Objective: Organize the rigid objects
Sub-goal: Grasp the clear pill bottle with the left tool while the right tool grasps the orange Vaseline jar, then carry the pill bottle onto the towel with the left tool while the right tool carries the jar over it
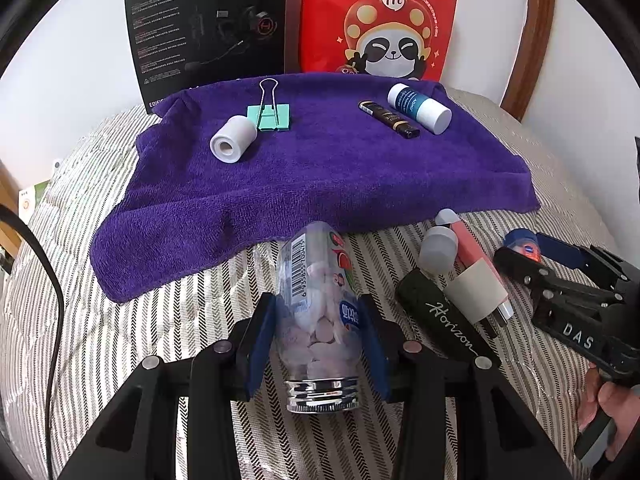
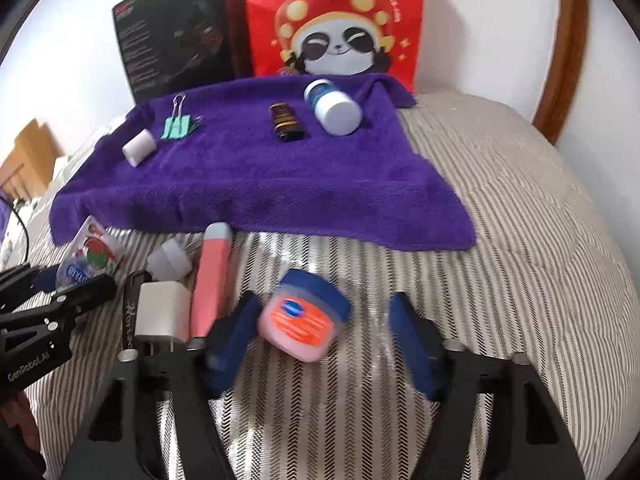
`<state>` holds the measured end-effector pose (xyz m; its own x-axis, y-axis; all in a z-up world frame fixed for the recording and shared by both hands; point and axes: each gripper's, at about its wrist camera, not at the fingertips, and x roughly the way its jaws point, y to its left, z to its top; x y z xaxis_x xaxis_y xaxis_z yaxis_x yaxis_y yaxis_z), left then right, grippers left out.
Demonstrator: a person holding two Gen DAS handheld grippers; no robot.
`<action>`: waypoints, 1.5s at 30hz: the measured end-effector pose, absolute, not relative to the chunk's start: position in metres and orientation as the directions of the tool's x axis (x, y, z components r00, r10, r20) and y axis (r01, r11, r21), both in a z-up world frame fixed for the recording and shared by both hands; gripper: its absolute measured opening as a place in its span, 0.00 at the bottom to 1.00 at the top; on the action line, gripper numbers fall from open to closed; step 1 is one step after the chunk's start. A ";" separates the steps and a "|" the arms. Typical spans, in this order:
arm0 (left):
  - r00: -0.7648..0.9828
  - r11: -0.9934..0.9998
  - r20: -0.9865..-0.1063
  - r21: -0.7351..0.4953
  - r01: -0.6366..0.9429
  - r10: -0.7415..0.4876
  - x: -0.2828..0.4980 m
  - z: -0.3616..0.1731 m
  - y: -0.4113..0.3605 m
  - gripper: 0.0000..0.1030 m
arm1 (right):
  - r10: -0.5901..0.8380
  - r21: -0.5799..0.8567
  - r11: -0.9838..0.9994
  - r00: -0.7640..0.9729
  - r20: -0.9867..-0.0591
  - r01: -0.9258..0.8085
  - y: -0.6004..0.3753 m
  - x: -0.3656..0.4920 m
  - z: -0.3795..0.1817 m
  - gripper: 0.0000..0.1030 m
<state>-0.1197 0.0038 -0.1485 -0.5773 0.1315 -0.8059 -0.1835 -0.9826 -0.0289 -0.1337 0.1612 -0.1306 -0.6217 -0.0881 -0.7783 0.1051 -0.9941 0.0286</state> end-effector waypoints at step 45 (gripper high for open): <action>-0.598 -0.964 -0.757 -0.195 -0.180 0.265 -0.116 -0.103 -0.040 0.37 | -0.272 0.139 -0.955 -0.591 -0.760 0.262 0.168 -0.133 -0.099 0.42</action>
<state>-0.1160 -0.0400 -0.1027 -0.5978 0.2648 -0.7567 -0.1804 -0.9641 -0.1949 -0.1327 0.1685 -0.0992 -0.5907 -0.2725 -0.7595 0.2620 -0.9550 0.1388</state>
